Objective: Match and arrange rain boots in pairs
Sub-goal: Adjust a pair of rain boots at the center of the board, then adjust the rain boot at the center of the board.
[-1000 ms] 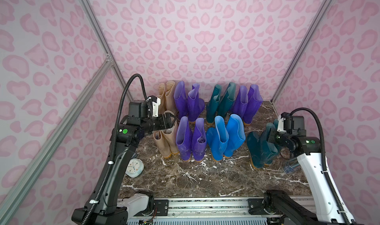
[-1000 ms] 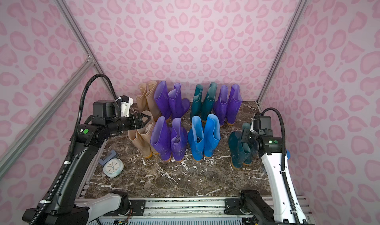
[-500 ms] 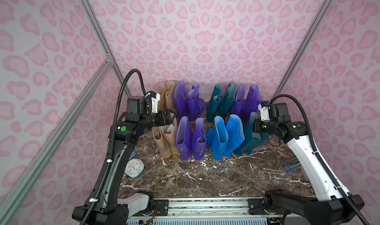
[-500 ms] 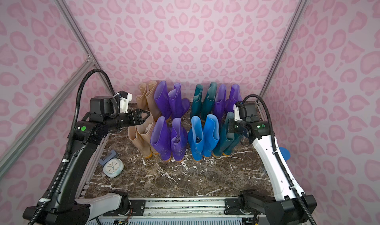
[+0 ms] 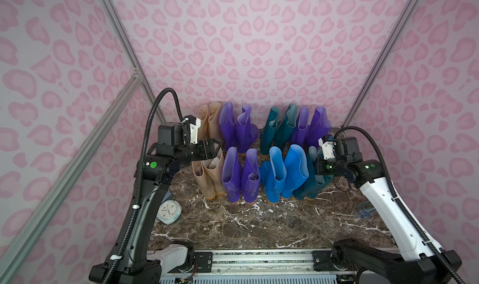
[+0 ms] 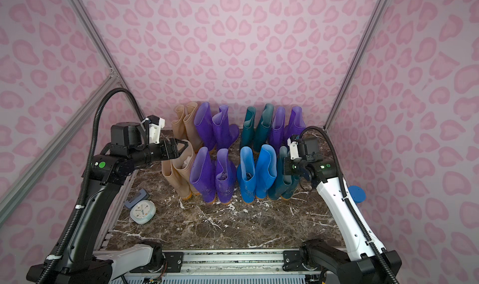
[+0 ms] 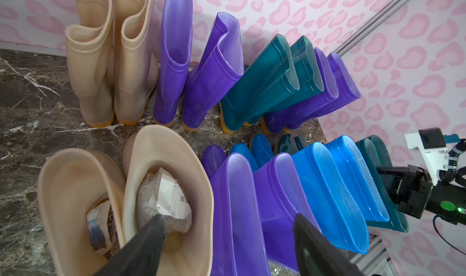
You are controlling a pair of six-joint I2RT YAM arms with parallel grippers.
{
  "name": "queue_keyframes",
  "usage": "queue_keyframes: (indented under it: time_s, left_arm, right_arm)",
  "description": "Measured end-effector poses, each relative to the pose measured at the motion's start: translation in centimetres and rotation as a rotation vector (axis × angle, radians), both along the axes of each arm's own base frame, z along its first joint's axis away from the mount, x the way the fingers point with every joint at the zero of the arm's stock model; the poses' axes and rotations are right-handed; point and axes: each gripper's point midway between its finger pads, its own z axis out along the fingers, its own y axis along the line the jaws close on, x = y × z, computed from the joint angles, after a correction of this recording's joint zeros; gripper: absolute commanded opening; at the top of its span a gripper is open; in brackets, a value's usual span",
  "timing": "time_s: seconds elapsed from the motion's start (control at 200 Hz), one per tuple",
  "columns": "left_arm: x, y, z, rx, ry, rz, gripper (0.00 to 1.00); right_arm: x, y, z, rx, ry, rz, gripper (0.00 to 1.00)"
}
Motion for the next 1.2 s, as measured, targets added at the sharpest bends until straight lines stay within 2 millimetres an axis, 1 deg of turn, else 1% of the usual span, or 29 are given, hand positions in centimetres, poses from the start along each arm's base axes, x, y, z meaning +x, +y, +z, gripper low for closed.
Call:
queue_keyframes:
  time_s: [0.025, 0.04, 0.05, 0.055, 0.06, 0.065, 0.11, 0.145, 0.175, 0.23, 0.305, 0.375, 0.44, 0.505, 0.555, 0.59, 0.675, 0.745, 0.765, 0.805, 0.825, 0.845, 0.875, 0.895, 0.93, 0.97, 1.2]
  left_arm:
    - [0.0, 0.0, 0.0, 0.0, 0.001, 0.0, 0.81]
    - [0.0, 0.0, 0.0, 0.0, 0.002, 0.0, 0.81]
    - [0.0, 0.0, 0.0, 0.0, 0.002, 0.0, 0.81]
    - [0.0, 0.0, 0.0, 0.0, 0.002, 0.0, 0.81]
    - [0.0, 0.0, 0.0, 0.0, 0.002, 0.0, 0.81]
    - [0.0, 0.0, 0.0, 0.0, 0.002, 0.0, 0.81]
    - [0.0, 0.0, 0.0, -0.001, 0.001, -0.001, 0.81]
    - [0.0, 0.0, 0.0, -0.001, 0.001, -0.001, 0.81]
    - [0.0, 0.0, 0.0, -0.001, 0.002, -0.001, 0.81]
    - [0.0, 0.0, 0.0, -0.002, 0.002, -0.002, 0.81]
    - [0.0, -0.2, 0.0, -0.008, 0.004, -0.006, 0.81]
    - [0.0, -0.3, 0.2, -0.018, 0.008, -0.008, 0.81]
    - [0.1, -0.4, 0.4, -0.022, 0.002, -0.011, 0.81]
    - [0.0, -0.4, 0.7, -0.029, 0.0, -0.014, 0.81]
    - [-0.1, -0.4, 0.7, -0.031, 0.0, -0.013, 0.81]
    - [-0.1, -0.4, 0.8, -0.031, -0.002, -0.013, 0.81]
    - [-0.1, -0.4, 0.8, -0.031, -0.002, -0.012, 0.81]
    - [-0.1, -0.5, 0.8, -0.032, -0.002, -0.014, 0.81]
    - [-0.1, -0.5, 0.9, -0.033, -0.002, -0.015, 0.81]
    - [-0.1, -0.5, 1.0, -0.033, -0.004, -0.015, 0.81]
    - [-0.1, -0.5, 1.1, -0.034, -0.006, -0.015, 0.81]
    - [-0.1, -0.5, 1.1, -0.035, -0.008, -0.015, 0.81]
    - [-0.1, -0.5, 1.2, -0.035, -0.01, -0.016, 0.81]
    - [-0.1, -0.5, 1.2, -0.035, -0.01, -0.016, 0.81]
    - [-0.1, -0.5, 1.2, -0.035, -0.009, -0.016, 0.81]
    - [-0.1, -0.5, 1.2, -0.035, -0.009, -0.016, 0.81]
    - [0.3, -0.7, 1.3, -0.041, -0.004, -0.019, 0.81]
  right_arm:
    - [-0.1, -0.2, 0.1, -0.002, -0.005, -0.004, 0.16]
    - [-0.1, -0.2, 0.2, -0.004, -0.007, -0.005, 0.24]
    - [-0.1, -0.3, 0.2, -0.004, -0.009, -0.004, 0.31]
    - [-0.1, -0.3, 0.3, -0.005, -0.009, -0.004, 0.33]
    - [-0.1, -0.3, 0.3, -0.006, -0.01, -0.006, 0.33]
    - [-0.1, -0.4, 0.3, -0.007, -0.009, -0.006, 0.37]
    - [-0.1, -0.7, 0.5, -0.017, -0.006, -0.014, 0.4]
    - [-0.1, -0.8, 0.8, -0.027, -0.01, -0.014, 0.47]
    - [0.0, -0.7, 1.3, -0.028, -0.019, -0.012, 0.52]
    - [0.3, -0.8, 2.4, -0.036, -0.049, -0.008, 0.58]
    - [0.6, -1.3, 4.1, -0.043, -0.09, -0.03, 0.62]
    - [0.9, -2.4, 5.3, -0.054, -0.13, -0.075, 0.62]
    - [1.0, -4.4, 6.0, -0.06, -0.149, -0.146, 0.62]
    - [1.0, -6.8, 6.4, -0.058, -0.17, -0.235, 0.62]
    - [0.7, -8.4, 6.3, -0.065, -0.178, -0.294, 0.62]
    - [0.6, -9.0, 6.1, -0.058, -0.174, -0.32, 0.62]
    - [0.9, -8.7, 5.2, -0.022, -0.16, -0.304, 0.62]
    - [1.3, -8.2, 3.9, 0.016, -0.136, -0.289, 0.62]
    - [1.4, -8.0, 3.6, 0.027, -0.131, -0.286, 0.61]
    - [1.5, -7.7, 3.0, 0.048, -0.119, -0.274, 0.52]
    - [1.6, -7.6, 2.8, 0.052, -0.117, -0.271, 0.47]
    - [1.7, -7.5, 2.5, 0.059, -0.113, -0.268, 0.38]
    - [1.8, -7.5, 2.0, 0.065, -0.102, -0.267, 0.22]
    - [1.8, -7.5, 1.6, 0.065, -0.093, -0.268, 0.15]
    - [1.9, -7.6, 1.1, 0.065, -0.081, -0.277, 0.07]
    - [2.1, -7.9, 0.8, 0.055, -0.075, -0.288, 0.0]
    - [2.3, -9.7, 1.7, -0.045, -0.096, -0.322, 0.0]
